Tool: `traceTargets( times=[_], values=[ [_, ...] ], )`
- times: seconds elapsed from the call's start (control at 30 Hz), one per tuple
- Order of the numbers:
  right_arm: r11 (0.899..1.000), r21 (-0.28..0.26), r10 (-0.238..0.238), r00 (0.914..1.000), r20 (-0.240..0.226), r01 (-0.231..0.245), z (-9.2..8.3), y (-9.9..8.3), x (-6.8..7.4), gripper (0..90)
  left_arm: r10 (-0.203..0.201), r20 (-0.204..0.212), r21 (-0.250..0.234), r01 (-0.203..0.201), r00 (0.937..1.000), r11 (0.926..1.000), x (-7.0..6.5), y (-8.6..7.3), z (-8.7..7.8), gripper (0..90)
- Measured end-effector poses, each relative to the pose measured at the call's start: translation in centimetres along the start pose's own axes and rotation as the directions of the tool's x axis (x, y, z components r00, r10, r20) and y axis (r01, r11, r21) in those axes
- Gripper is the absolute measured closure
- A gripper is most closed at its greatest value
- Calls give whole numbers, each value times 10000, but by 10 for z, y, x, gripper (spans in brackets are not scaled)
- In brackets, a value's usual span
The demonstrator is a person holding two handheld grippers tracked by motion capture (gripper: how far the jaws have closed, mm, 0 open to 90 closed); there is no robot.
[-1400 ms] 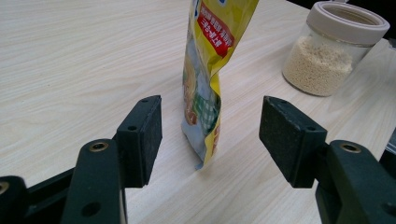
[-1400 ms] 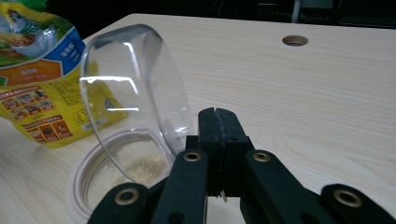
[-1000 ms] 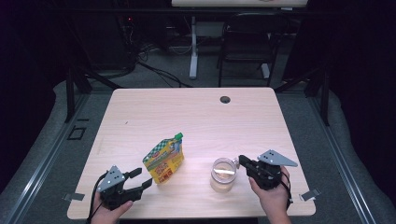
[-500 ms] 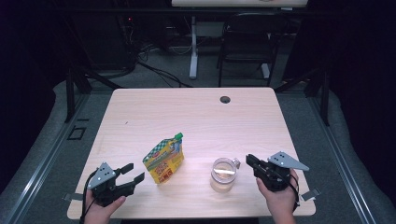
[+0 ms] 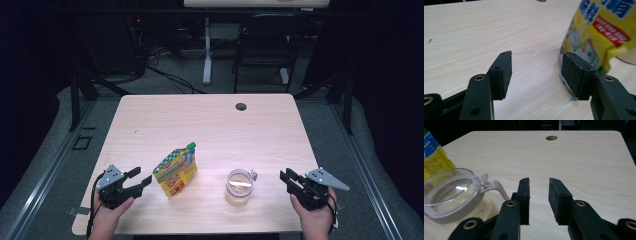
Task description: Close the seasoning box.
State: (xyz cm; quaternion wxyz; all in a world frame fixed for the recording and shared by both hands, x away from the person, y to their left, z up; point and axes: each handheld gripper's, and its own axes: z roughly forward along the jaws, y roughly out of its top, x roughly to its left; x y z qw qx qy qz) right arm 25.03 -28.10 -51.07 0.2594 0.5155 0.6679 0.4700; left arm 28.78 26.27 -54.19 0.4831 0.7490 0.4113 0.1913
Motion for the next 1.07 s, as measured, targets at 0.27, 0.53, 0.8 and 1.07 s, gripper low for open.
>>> traceTargets(
  times=[0.27,0.53,0.8,1.07],
  values=[
    [9993,281,245,9988,431,-258,9,-13,-12,606,-252,-220,118,255,9994,9996,12,-3,6,422],
    [9953,812,488,9974,531,-530,24,-24,-16,553,-642,-502,414,663,9967,9969,25,-9,11,416],
    [9955,939,48,9988,486,-94,35,-24,-6,478,-916,-858,794,985,9921,9920,29,-13,16,415],
    [9959,903,-8,9996,264,-16,39,-24,-4,435,-774,-804,786,837,9938,9934,27,-10,16,417]
  ],
)
